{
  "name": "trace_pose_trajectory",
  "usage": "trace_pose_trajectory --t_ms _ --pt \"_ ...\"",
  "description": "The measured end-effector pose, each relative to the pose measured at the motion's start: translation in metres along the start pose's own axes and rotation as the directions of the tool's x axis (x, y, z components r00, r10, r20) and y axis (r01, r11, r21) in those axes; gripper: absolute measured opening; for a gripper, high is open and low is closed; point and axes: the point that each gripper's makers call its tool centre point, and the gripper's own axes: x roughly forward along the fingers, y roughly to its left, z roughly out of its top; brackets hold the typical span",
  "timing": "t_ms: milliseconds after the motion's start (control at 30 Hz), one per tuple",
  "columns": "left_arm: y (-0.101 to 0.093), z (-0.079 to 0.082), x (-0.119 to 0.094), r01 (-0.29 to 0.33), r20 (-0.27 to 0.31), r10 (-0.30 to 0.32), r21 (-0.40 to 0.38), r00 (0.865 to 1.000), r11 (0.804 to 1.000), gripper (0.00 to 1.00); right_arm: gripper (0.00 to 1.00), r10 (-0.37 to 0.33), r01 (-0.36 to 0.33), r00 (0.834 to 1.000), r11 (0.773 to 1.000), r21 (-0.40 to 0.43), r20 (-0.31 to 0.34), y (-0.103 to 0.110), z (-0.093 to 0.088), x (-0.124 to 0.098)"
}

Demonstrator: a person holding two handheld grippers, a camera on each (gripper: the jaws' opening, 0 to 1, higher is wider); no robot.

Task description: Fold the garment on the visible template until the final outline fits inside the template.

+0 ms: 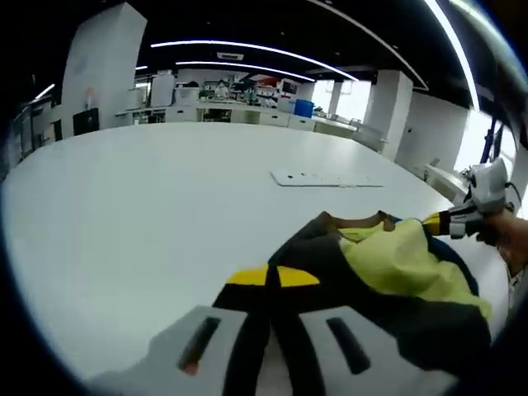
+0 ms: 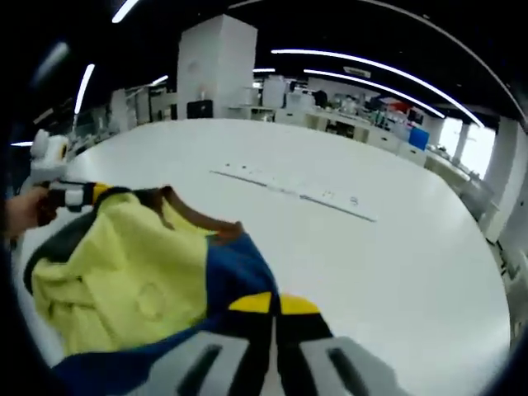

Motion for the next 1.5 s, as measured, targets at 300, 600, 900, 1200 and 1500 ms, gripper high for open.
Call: trace_pose_trajectory --t_ms 300,600,900,1200,1500 --pt "0.000 -0.001 -0.002 -0.009 -0.011 0.009 0.021 1.000 1.000 0.02 0.00 0.012 -0.013 1.000 0.998 0.067 0.016 -0.001 0.002 0.002" --pt "-0.011 0.014 -0.022 0.026 0.051 -0.026 0.006 0.998 1.000 0.33 0.30 0.023 -0.028 0.998 0.995 0.100 0.055 0.007 0.011 -0.013" --pt "-0.027 0.022 -0.050 0.086 0.070 -0.089 0.054 0.994 0.995 0.55 0.51 0.093 -0.108 0.989 0.984 0.140 0.113 0.035 0.017 -0.051" --pt "-0.037 0.009 -0.083 0.163 0.043 -0.168 0.102 0.985 0.981 0.67 0.63 0.202 -0.212 0.970 0.975 0.068 0.133 0.071 0.013 -0.086" --pt "-0.047 -0.011 -0.113 0.202 0.017 -0.205 0.125 0.979 0.971 0.71 0.71 0.368 -0.370 0.922 0.929 -0.005 0.117 0.118 -0.014 -0.123"
